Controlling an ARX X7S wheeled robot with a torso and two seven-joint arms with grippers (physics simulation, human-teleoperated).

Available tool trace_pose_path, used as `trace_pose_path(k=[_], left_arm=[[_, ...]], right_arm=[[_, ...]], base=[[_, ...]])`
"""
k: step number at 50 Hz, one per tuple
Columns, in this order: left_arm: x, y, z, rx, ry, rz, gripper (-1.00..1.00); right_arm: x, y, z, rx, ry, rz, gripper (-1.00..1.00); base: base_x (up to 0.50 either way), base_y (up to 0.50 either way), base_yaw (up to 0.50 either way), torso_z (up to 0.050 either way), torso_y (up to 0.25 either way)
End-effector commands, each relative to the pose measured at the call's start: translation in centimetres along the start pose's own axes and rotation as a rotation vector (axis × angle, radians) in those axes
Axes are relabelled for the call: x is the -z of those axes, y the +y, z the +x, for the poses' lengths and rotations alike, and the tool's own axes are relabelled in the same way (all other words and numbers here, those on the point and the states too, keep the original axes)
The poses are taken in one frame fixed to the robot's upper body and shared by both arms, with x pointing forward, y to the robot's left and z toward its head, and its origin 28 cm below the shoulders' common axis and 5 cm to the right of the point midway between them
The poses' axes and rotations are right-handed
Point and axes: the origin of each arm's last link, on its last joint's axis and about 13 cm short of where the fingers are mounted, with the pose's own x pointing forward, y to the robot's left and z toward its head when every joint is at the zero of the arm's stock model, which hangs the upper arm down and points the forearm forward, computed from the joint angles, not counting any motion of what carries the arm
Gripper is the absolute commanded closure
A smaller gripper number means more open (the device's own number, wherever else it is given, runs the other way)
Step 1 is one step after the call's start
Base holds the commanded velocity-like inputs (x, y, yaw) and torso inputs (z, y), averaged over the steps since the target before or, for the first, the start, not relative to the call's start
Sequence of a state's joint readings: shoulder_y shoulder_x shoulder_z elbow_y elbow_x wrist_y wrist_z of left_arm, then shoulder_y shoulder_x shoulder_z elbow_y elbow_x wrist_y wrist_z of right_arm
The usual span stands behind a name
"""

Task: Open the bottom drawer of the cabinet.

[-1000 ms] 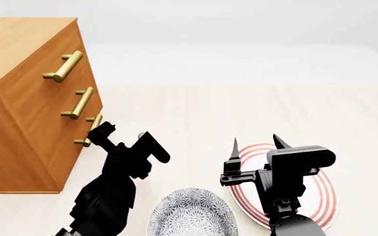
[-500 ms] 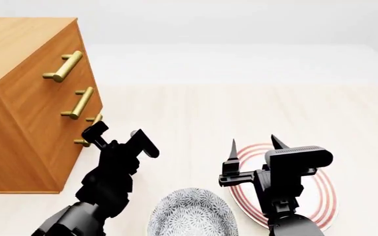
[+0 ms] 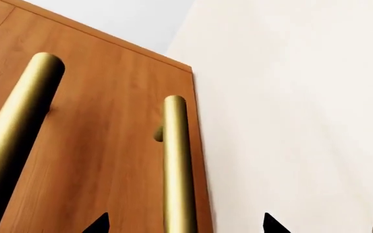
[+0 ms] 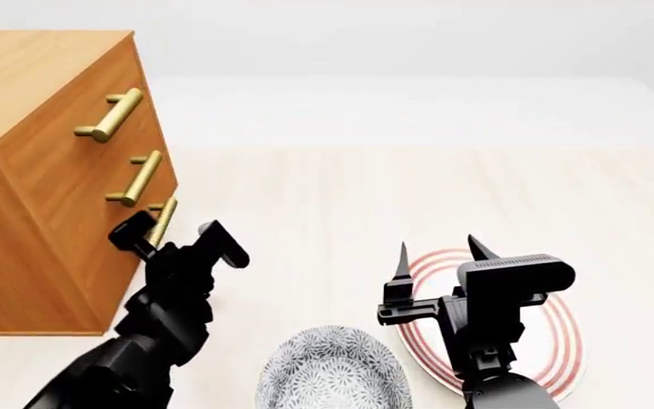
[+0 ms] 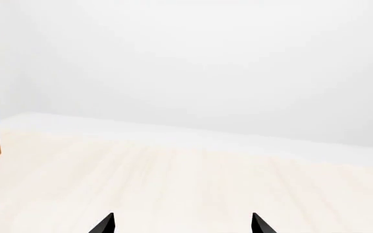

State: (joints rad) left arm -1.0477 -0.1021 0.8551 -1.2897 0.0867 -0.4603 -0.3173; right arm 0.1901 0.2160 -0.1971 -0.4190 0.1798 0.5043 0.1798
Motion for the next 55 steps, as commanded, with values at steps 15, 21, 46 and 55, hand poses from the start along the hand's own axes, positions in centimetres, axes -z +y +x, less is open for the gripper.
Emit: trace_pose_path(k=[15,21,46,55], left_arm=[[1.31,0.88,0.37,-0.057,0.077,-0.015,-1.00],[1.39,1.08,0.47,-0.062,0.080,-0.030,-1.00],[1.37,0.87,0.51,-0.061,0.052,-0.035,1.00],[1.25,0.87,0.49,-0.058,0.048,-0.030,1.00]], right_arm=[[0.18,0.05,-0.07,0.000,0.000,0.004,-1.00],[0.03,0.05,-0.06,-0.002,-0.003,0.002,-1.00],[0.09,0.14,-0.11,-0.004,-0.001,0.003,-1.00],[0.05,0.12,-0.09,-0.003,-0.002,0.004,-1.00]], base=[[0.00,0.00,0.00,0.000,0.000],[0.00,0.00,0.00,0.000,0.000],[0.00,0.00,0.00,0.000,0.000],[0.00,0.00,0.00,0.000,0.000]])
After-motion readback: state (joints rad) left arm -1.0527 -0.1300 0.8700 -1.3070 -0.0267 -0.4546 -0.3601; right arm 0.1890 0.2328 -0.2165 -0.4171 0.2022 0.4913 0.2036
